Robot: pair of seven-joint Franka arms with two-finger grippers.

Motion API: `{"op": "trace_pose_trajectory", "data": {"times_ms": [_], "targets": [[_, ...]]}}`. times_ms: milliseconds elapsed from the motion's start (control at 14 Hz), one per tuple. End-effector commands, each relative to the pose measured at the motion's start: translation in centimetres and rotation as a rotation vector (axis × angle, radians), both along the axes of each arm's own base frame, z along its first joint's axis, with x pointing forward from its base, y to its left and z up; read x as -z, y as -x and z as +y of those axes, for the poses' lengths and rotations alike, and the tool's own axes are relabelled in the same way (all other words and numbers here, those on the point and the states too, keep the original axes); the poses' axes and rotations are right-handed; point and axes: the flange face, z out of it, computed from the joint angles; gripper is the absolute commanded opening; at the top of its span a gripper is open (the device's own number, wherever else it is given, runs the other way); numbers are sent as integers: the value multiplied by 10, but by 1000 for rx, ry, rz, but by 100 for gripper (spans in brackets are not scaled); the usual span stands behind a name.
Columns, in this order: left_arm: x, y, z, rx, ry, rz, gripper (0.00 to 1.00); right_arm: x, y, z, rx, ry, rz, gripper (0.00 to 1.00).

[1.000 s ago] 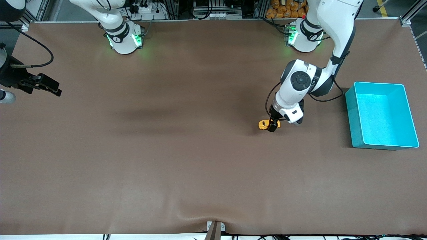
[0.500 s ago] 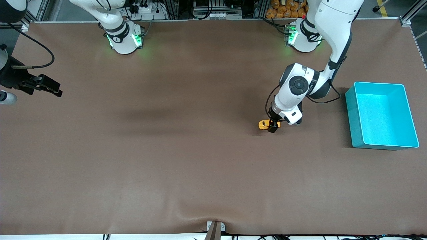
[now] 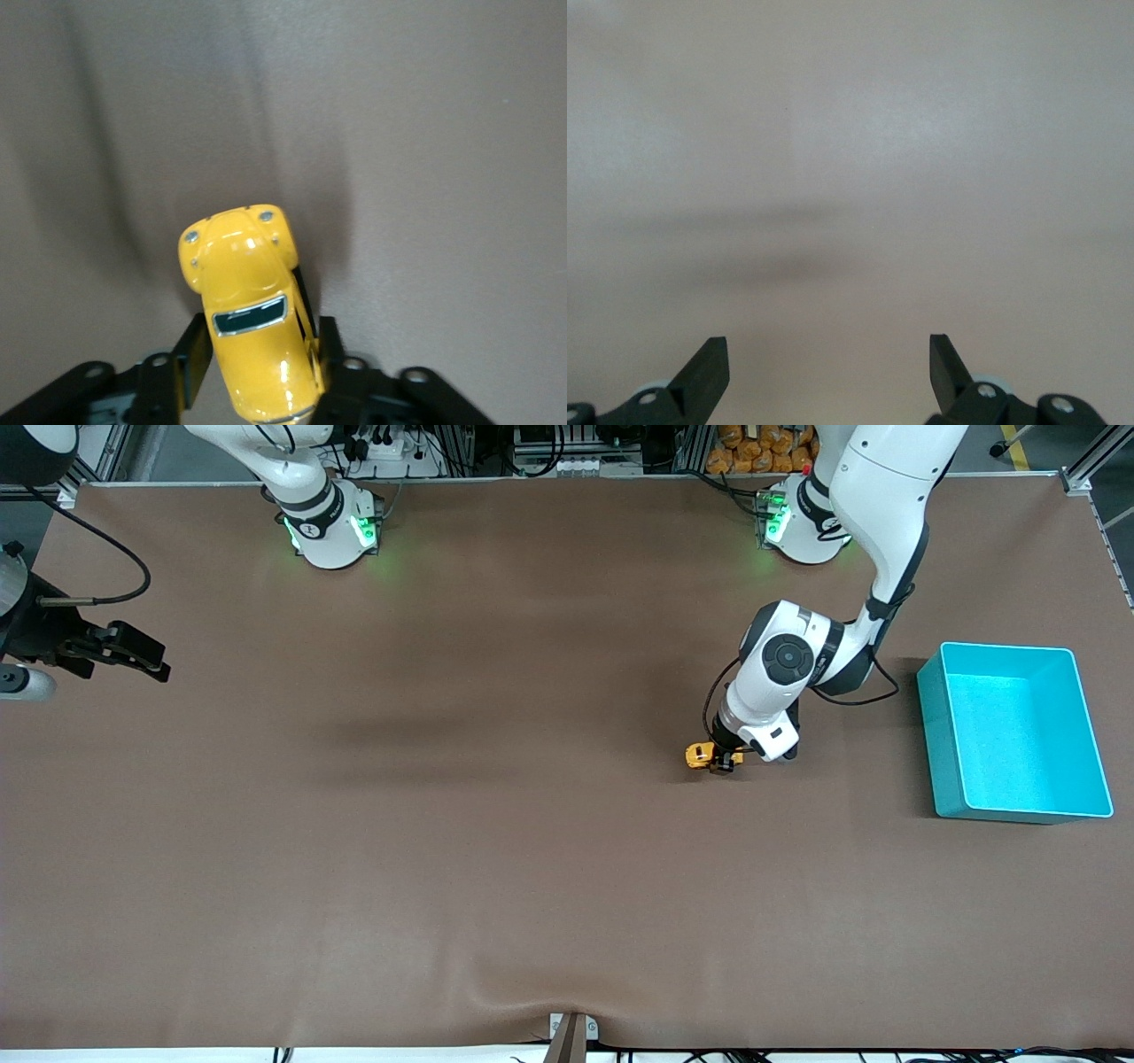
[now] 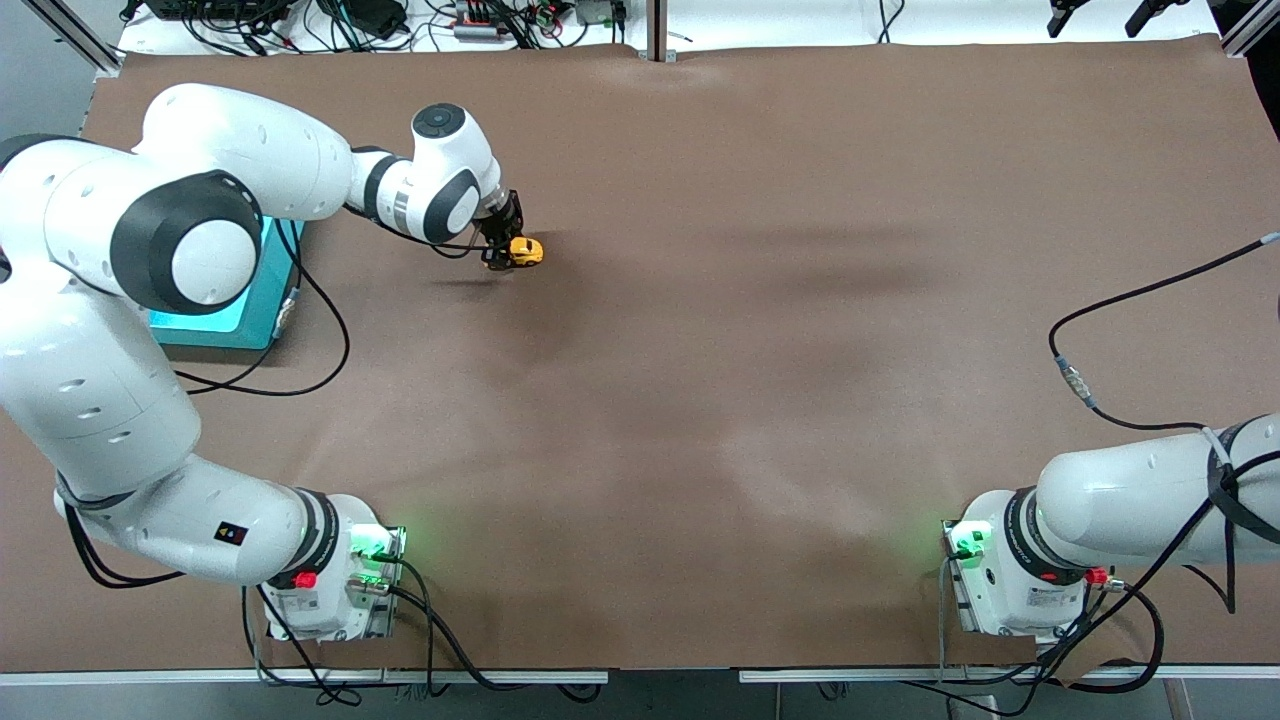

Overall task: Wind and store yellow beetle car
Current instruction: 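Close the left gripper on the car and lift it, then carry the car with the left gripper into the cyan bin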

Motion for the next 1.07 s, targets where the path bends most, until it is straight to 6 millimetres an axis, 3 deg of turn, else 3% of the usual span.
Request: {"op": "trace_pose_trajectory", "data": {"times_ms": [0,214,500,786,1000], "targets": [[-2,-6,1,7,-12,-13,0,21,-11,-11,-81,0,44,100],[-30,-24,9,104,-87,-71,0,5,-10,-26,-63,4,17,100],[-74,-72,37,224,-176,-85,0,-1,-1,-31,-57,6,48,100],[-89,-97,102,349,-204,-88,0,-3,2,-29,-59,2,46,100],[-99,-110,164,467,-227,-86,0,-8,4,-29,-59,7,35,100]]}}
